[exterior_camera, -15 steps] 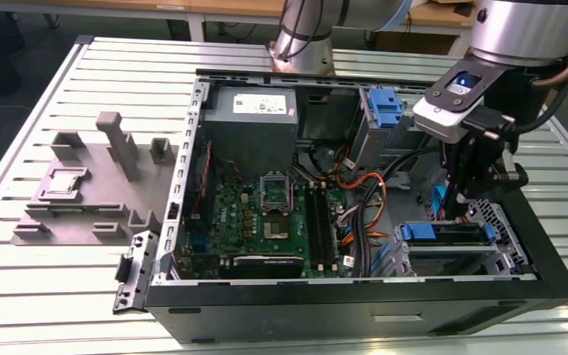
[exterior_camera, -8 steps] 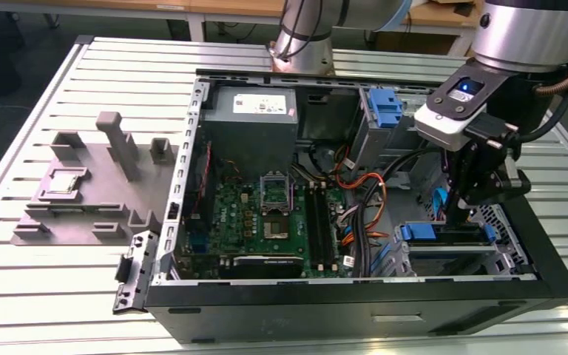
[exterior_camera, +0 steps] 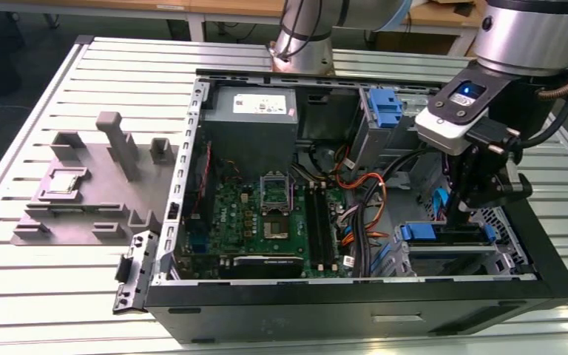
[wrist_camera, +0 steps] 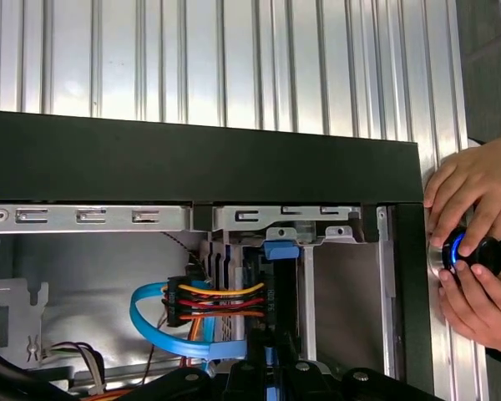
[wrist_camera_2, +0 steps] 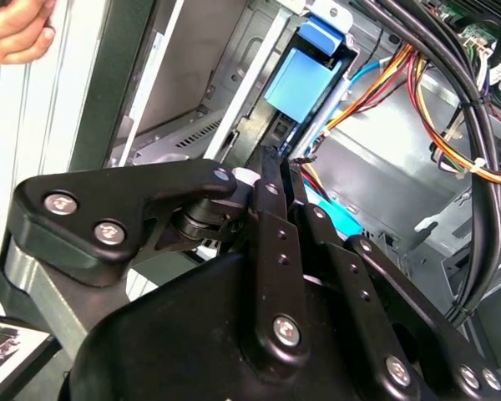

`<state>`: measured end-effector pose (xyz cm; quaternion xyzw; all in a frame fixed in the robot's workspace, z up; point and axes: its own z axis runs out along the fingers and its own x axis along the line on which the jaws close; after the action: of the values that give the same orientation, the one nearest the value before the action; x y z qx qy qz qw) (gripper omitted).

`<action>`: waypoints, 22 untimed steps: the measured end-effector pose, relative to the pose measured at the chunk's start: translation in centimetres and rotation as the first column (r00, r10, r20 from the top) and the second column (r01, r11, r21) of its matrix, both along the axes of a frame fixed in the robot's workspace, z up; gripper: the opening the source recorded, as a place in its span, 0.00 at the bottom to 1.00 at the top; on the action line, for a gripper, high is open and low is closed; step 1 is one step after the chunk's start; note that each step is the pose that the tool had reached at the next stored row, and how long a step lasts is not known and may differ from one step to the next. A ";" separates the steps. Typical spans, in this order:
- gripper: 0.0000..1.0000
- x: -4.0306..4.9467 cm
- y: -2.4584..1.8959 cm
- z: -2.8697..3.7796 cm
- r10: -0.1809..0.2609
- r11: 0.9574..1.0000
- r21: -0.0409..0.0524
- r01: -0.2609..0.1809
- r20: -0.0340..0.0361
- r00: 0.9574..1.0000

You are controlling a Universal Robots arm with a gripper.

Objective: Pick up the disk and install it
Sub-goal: 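Insert the second disk wire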

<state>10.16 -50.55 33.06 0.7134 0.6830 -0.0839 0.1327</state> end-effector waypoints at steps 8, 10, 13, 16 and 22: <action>0.16 -0.01 -0.38 0.28 0.000 1.000 0.023 0.000 0.001 1.000; 0.16 -0.01 -0.38 0.51 0.000 1.000 0.028 0.000 0.002 1.000; 0.16 -0.03 -0.53 0.64 0.000 0.999 0.036 0.000 0.004 1.000; 0.16 -0.06 -1.02 0.66 0.000 0.999 0.054 0.000 0.006 1.000; 0.16 -0.07 -1.78 0.65 -0.001 0.991 0.136 0.000 0.010 1.000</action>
<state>10.09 -52.32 33.71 0.7212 0.6864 -0.0336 0.0870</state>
